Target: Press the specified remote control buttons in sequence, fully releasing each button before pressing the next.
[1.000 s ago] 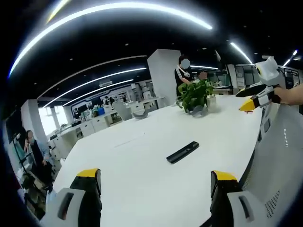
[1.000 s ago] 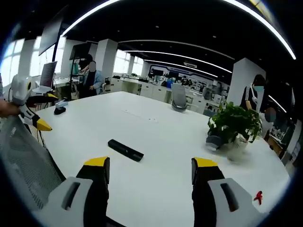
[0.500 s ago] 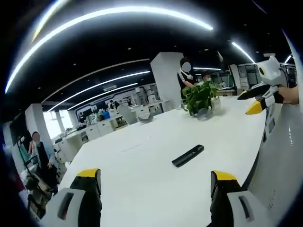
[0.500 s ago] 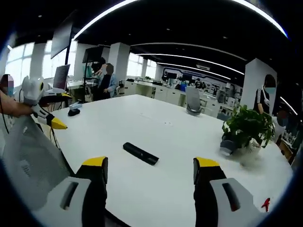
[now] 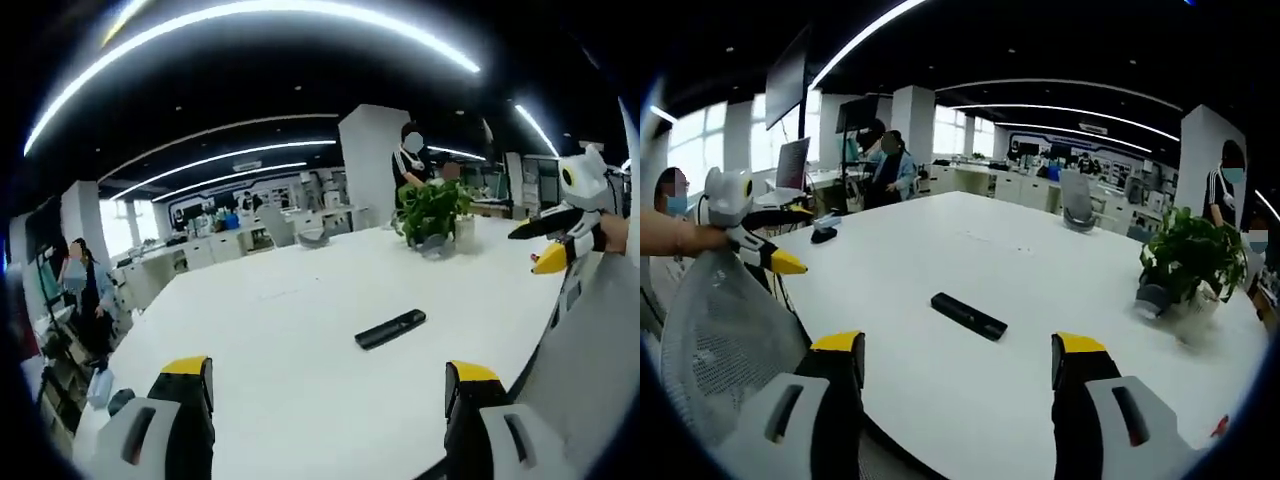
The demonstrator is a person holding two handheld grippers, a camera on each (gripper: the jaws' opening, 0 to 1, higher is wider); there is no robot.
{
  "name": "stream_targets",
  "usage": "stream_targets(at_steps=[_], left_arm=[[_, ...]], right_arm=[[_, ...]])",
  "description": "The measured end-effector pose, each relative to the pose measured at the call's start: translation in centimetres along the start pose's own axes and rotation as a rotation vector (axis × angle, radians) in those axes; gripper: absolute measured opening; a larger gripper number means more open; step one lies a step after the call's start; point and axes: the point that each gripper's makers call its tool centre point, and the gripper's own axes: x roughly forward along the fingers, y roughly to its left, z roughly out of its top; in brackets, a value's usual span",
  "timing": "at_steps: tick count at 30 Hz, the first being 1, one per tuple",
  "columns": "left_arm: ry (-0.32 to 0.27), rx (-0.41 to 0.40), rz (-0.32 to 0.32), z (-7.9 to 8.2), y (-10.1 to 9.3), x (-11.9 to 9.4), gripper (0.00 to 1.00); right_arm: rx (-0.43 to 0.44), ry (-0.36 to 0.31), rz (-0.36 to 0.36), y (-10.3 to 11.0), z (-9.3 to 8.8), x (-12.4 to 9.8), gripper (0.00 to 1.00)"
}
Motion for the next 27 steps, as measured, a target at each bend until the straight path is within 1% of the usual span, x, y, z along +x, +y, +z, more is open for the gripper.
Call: stream_targets(at_steps=[2,5,7,13,16,18,20,24,25,27], left_arm=[[0.011,0.005,0.006,-0.2,-0.1,0.0,1.00],[0.033,0.011,0.005,-0.6,-0.1,0.0,1.00],[0.046,0.015,-0.002,-0.9,-0.2,0.0,1.00],[0.052,0.014,-0.022,-1.2,-0.2,0.0,1.00],[0.052,0.015,-0.034,-1.2,-0.4,-0.1,1.00],[0.059,0.028,-0.038,-1.4,-0.5,-0.1,1.00],[0.050,0.029,-0.039,-1.3,-0.3,0.0,1.00],[0.029,0.029,-0.017,-0.9,0.2,-0.1,1.00],[0.028,0.034,-0.013,-0.9,0.3,-0.1,1.00],[0.029,0.035,-0.020,-1.0,0.2,0.0,1.00]], right_arm=[[-0.008,0.007,-0.009,-0.1,-0.1,0.1,0.78],[-0.036,0.045,-0.036,-0.3,-0.7,0.1,0.77],[-0.042,0.058,-0.033,-0.2,-0.9,0.1,0.77],[-0.067,0.105,-0.097,-1.3,-1.9,0.0,0.76],[-0.074,0.102,-0.109,-2.0,-2.0,0.1,0.74],[-0.077,0.104,-0.113,-2.0,-2.1,0.0,0.73],[-0.069,0.100,-0.123,-1.9,-2.0,-0.3,0.73],[-0.051,0.074,-0.144,-2.2,-1.6,-0.5,0.73],[-0.041,0.080,-0.145,-2.2,-1.8,-0.4,0.72],[-0.044,0.114,-0.161,-2.4,-2.4,-0.4,0.71]])
